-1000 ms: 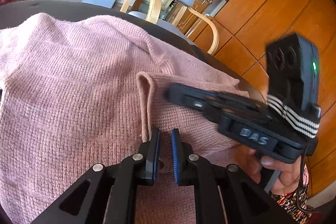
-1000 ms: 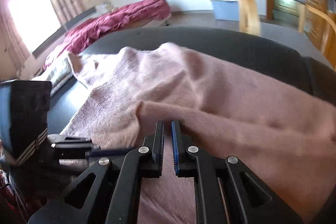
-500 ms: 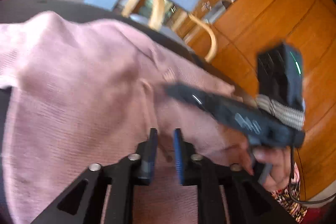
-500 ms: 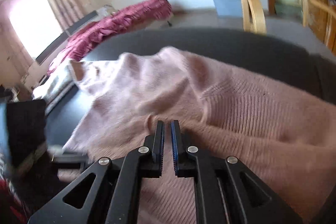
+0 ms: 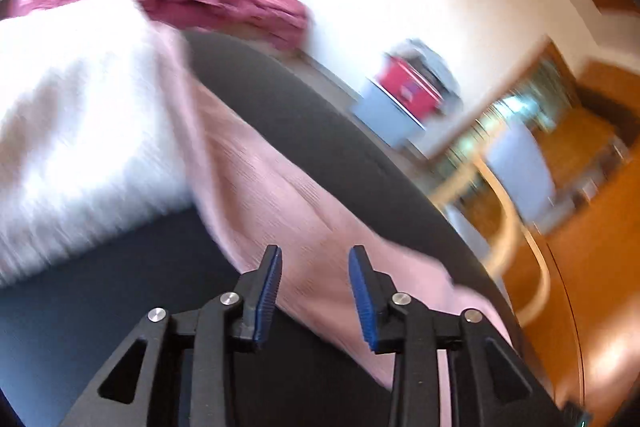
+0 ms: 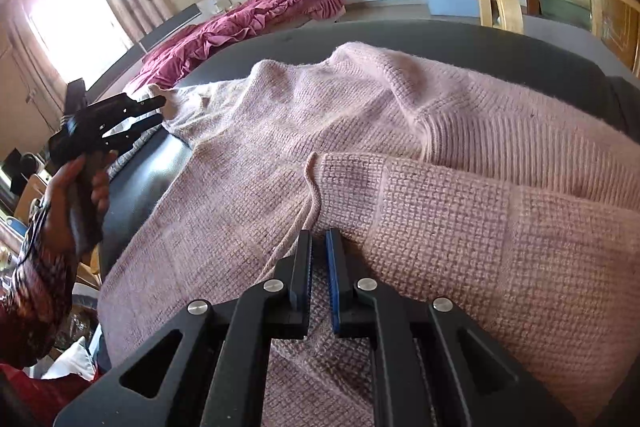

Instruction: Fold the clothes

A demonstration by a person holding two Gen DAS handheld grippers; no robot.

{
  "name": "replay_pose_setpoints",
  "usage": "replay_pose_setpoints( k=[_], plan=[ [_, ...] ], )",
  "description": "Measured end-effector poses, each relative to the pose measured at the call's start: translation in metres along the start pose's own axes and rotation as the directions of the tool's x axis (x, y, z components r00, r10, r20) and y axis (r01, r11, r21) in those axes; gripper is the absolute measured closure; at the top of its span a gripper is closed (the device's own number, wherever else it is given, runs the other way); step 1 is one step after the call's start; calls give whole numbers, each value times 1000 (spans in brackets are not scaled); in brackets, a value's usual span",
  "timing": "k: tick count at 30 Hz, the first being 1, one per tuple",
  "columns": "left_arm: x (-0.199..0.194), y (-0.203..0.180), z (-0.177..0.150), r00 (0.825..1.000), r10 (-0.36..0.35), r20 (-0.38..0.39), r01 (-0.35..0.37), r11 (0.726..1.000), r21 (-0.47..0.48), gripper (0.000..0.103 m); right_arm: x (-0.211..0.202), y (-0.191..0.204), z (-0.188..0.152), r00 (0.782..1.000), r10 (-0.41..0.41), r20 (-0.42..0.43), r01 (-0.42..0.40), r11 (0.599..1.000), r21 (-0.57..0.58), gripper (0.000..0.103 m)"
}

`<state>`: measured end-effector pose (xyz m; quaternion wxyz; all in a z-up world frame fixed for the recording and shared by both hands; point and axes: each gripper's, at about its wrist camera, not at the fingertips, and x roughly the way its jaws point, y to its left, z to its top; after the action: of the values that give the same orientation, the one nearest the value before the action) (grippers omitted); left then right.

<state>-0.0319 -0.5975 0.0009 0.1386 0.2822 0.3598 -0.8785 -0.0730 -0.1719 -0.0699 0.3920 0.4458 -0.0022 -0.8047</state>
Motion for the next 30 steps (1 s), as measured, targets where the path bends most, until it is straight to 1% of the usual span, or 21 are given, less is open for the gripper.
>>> replay_pose_setpoints(
  k=[3, 4, 5, 7, 10, 13, 16, 17, 19, 22, 24, 25, 26, 27, 28, 29, 30],
  plan=[
    [10, 18, 27, 994, 95, 61, -95, 995, 5, 66, 5, 3, 3, 1000, 12, 3, -12, 1000, 14, 95],
    [13, 22, 35, 989, 133, 72, -134, 991, 10, 66, 5, 3, 3, 1000, 16, 4, -16, 1000, 18, 95],
    [17, 28, 41, 985, 156, 75, -157, 988, 12, 66, 5, 3, 3, 1000, 20, 5, -20, 1000, 23, 95],
    [26, 36, 52, 983, 175, 64, -176, 984, 17, 66, 6, 2, 4, 1000, 27, 6, -28, 999, 30, 95],
    [40, 39, 61, 983, 184, 10, -184, 982, 47, 66, 5, 0, 3, 999, 38, 7, -38, 998, 40, 95],
    [55, 36, 69, 981, 192, -15, -191, 980, 60, 66, 4, -2, 3, 999, 51, 10, -52, 997, 53, 95],
    [66, 29, 73, 975, 220, -35, -216, 973, 85, 66, 7, -4, 4, 998, 67, 13, -67, 995, 68, 95],
    [70, 27, 73, 968, 247, -39, -243, 965, 99, 66, 7, -5, 3, 997, 71, 14, -72, 995, 73, 95],
    [75, 21, 71, 947, 320, -42, -312, 941, 134, 66, 7, -7, 3, 997, 80, 16, -81, 993, 81, 95],
    [76, 15, 70, 919, 393, -42, -380, 907, 179, 66, 9, -8, 3, 996, 89, 18, -90, 992, 89, 95],
    [84, 9, 71, 897, 441, -43, -422, 880, 217, 66, 10, -9, 3, 995, 96, 19, -97, 991, 95, 95],
    [87, 9, 71, 892, 449, -48, -428, 876, 222, 66, 10, -9, 3, 995, 99, 19, -101, 990, 99, 95],
    [87, 11, 71, 894, 444, -53, -424, 879, 218, 66, 7, -10, 2, 995, 102, 20, -104, 989, 101, 95],
    [84, 12, 70, 903, 426, -55, -406, 890, 208, 73, 6, -12, 1, 994, 106, 21, -108, 989, 105, 95],
    [81, 12, 68, 914, 401, -54, -384, 902, 196, 91, 4, -13, 0, 994, 110, 22, -112, 988, 109, 95],
    [79, 12, 66, 923, 381, -52, -366, 912, 185, 99, 3, -14, 0, 993, 114, 23, -116, 987, 113, 95],
    [76, 13, 66, 936, 348, -46, -337, 927, 166, 98, 3, -15, 0, 993, 118, 24, -120, 986, 116, 95]
  ],
)
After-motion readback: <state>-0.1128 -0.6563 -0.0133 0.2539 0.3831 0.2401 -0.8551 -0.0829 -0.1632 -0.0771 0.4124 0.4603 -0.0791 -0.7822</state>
